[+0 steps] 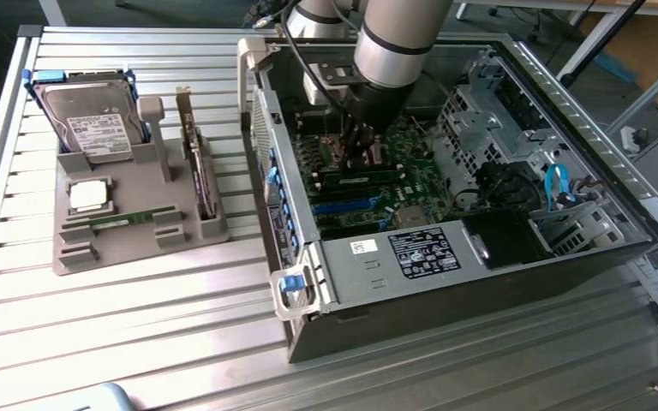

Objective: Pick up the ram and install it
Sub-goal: 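Press down the ram until it locks into place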

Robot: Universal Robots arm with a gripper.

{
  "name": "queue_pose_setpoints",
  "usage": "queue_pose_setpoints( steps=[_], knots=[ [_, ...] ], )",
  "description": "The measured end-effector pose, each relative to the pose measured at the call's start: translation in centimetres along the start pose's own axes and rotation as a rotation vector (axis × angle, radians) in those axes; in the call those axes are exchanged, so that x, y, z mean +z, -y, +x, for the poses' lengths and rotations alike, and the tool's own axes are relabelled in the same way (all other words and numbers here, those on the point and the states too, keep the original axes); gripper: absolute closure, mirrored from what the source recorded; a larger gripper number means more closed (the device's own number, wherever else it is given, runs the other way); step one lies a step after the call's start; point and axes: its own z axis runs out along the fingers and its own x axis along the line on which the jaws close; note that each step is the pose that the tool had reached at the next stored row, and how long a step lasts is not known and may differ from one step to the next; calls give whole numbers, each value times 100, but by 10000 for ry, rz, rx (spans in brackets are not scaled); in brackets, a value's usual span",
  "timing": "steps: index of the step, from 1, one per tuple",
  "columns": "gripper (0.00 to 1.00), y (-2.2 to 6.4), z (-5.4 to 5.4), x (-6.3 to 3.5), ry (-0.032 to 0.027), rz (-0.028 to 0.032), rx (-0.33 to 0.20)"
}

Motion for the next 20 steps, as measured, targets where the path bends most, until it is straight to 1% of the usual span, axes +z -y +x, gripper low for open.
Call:
queue_pose_setpoints(
  steps=[20],
  knots=[
    [90,0,4,50,-1,-1,0]
  ],
)
